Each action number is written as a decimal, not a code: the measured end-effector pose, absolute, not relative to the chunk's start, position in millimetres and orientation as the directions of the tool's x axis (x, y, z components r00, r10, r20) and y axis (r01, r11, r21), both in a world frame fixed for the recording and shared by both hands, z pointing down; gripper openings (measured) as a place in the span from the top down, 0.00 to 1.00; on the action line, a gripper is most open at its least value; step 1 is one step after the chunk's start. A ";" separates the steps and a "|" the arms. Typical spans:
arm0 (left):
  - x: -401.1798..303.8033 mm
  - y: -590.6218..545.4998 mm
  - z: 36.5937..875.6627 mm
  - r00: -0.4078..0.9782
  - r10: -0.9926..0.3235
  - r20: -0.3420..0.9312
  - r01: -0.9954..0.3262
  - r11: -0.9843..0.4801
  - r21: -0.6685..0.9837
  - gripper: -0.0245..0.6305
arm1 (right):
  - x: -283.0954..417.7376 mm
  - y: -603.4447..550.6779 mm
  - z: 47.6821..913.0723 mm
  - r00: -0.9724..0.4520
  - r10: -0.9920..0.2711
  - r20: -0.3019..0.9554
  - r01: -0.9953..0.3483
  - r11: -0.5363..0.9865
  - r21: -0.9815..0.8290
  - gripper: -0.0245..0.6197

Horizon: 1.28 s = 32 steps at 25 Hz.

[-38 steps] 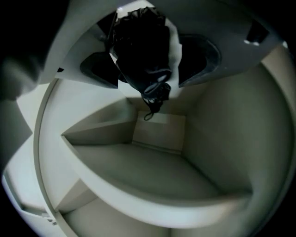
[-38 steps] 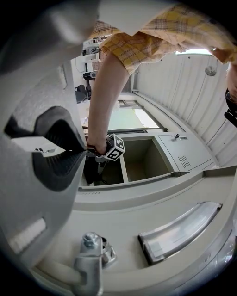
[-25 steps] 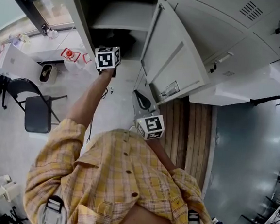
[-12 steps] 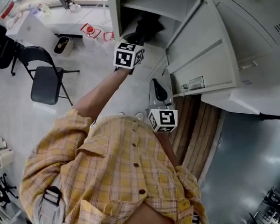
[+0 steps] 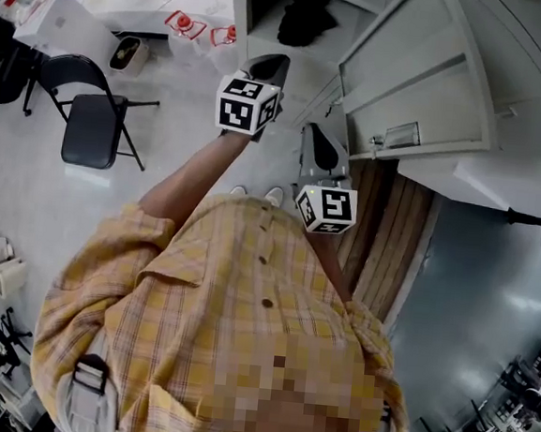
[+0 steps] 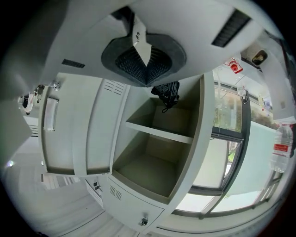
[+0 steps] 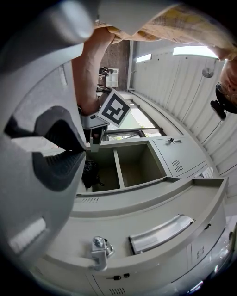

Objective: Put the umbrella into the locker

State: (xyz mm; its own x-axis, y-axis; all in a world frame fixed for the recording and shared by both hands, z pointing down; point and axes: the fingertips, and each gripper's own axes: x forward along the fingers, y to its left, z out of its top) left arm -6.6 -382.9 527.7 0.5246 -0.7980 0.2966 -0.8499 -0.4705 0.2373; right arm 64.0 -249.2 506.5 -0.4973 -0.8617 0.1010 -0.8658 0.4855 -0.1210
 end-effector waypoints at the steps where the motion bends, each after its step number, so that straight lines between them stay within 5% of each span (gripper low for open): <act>1: -6.8 -377.1 528.5 0.528 -0.797 0.295 -0.848 -0.470 0.247 0.96 | 63.5 -248.3 505.7 -0.497 -0.862 0.100 -0.866 0.486 -0.120 0.97; 32: -7.5 -265.9 521.2 0.596 -0.787 0.161 -0.803 -0.582 0.127 0.96 | 63.1 -247.7 503.6 -0.469 -0.877 0.101 -0.882 0.460 -0.098 0.97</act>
State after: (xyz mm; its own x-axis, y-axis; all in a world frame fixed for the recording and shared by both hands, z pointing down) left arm -7.5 -265.9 521.2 0.5957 -0.7868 0.1615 -0.8032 -0.5820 0.1271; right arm 63.1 -247.7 503.6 -0.4689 -0.8775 0.1008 -0.8824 0.4603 -0.0975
